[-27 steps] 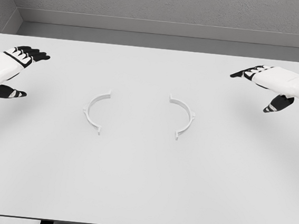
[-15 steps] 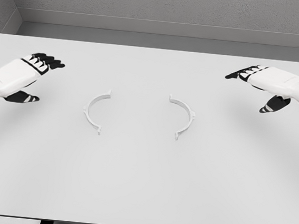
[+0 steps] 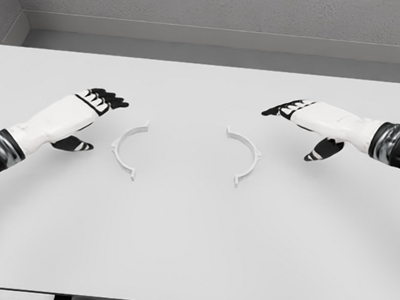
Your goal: Assemble PVC drainage pipe clamps
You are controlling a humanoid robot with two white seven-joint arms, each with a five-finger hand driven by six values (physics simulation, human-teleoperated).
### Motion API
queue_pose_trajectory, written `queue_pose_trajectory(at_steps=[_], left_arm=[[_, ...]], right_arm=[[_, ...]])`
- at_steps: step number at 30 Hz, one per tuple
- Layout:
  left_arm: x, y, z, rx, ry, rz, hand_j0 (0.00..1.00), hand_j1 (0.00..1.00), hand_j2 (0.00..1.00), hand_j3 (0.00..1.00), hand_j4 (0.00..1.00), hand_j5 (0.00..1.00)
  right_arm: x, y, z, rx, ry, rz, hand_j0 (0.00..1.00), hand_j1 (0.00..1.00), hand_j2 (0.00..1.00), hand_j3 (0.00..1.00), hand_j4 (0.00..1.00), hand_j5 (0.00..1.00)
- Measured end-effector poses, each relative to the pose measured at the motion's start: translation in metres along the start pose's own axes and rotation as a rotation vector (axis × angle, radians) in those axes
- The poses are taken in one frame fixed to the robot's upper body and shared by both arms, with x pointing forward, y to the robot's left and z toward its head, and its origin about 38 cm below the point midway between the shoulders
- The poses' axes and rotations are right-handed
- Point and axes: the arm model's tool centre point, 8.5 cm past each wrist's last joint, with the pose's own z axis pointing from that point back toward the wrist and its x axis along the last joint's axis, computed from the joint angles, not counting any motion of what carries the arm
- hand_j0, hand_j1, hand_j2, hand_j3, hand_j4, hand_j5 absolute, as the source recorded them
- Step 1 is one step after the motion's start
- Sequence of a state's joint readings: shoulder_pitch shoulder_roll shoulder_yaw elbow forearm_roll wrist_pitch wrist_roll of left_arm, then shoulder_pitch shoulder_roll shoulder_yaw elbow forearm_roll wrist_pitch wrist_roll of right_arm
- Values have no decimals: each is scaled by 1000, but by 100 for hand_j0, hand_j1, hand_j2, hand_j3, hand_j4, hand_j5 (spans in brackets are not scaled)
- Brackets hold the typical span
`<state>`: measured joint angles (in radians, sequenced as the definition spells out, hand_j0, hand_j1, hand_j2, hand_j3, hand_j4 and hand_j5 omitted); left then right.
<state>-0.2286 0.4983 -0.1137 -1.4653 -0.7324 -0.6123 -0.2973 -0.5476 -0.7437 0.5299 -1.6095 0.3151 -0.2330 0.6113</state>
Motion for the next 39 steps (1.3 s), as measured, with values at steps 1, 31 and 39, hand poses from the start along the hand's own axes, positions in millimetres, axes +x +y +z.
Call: queue_pose_trajectory(at_steps=[1,31,39], left_arm=[[2,-2,-2,-2,-1,-3,100,100,100,100,100,100],[7,-15,-37,-7,143,34,100,100,100,100,100,100],[11,-16,-40,-9,131,35,100,100,100,100,100,100]], right_arm=[[2,0,-3,-4,-7,-6,100,100,100,100,100,100],[-3,27,-75,-11,3,-157,100,100,100,100,100,100],[-5,34,-84,4,17,-170,100,100,100,100,100,100]])
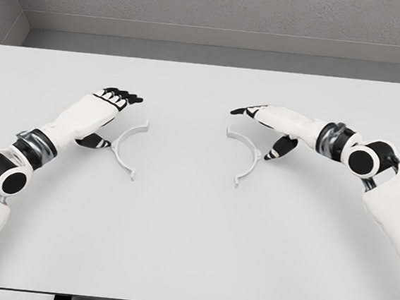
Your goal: Assemble PVC drainage pipe clamps
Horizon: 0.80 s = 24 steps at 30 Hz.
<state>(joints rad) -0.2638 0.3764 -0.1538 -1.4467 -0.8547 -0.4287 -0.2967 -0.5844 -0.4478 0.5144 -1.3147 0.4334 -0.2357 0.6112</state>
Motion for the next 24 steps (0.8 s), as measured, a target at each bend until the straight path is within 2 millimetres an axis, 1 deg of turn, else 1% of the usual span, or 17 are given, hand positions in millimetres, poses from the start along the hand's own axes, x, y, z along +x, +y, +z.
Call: queue_pose_trajectory(at_steps=[5,10,24], left_arm=[[1,-1,1,-2,-1,0,100,100,100,100,100,100],[2,-1,0,-1,-3,0,100,100,100,100,100,100],[11,-3,-6,4,-24,9,100,100,100,100,100,100]], right_arm=[[-1,-3,-4,-1,9,2,100,100,100,100,100,100],[-2,-1,-9,3,13,-3,100,100,100,100,100,100],[0,0,-13,5,11,-8,100,100,100,100,100,100]])
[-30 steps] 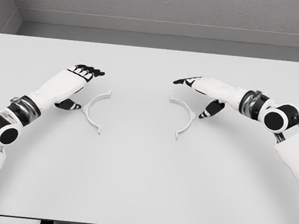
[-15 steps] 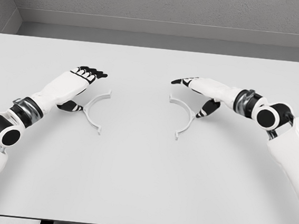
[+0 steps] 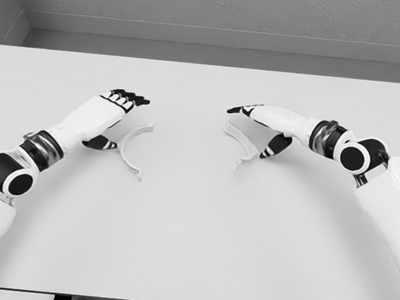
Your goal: Assemble PVC drainage pipe clamps
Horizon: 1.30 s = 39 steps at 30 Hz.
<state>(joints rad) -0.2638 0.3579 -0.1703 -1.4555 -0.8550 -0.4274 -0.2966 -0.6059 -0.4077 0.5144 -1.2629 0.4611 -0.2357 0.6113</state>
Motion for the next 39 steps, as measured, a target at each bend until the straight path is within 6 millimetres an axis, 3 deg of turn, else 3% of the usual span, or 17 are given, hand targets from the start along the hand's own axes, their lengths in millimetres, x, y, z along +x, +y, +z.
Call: queue_pose_trajectory(at_steps=[39], left_arm=[[25,1,-18,30,-41,29,100,100,100,100,100,100]], right_arm=[[8,-4,-10,-6,-9,3,100,100,100,100,100,100]])
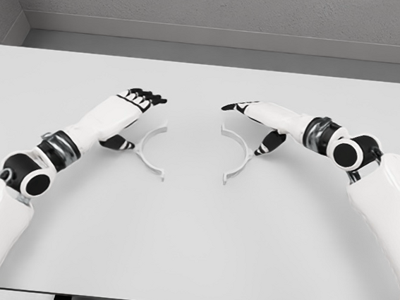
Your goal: Assemble PVC drainage pipe clamps
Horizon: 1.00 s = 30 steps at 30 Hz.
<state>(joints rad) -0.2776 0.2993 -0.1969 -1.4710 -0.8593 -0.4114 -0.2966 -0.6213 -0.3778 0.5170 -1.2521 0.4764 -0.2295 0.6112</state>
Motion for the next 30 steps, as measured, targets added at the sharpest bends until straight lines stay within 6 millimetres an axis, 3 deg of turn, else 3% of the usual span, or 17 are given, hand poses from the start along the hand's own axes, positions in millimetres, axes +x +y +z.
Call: queue_pose_trajectory(at_steps=[30], left_arm=[[19,-7,-17,-2,-6,9,100,100,100,100,100,100]], right_arm=[[10,-7,-4,-15,-25,6,100,100,100,100,100,100]])
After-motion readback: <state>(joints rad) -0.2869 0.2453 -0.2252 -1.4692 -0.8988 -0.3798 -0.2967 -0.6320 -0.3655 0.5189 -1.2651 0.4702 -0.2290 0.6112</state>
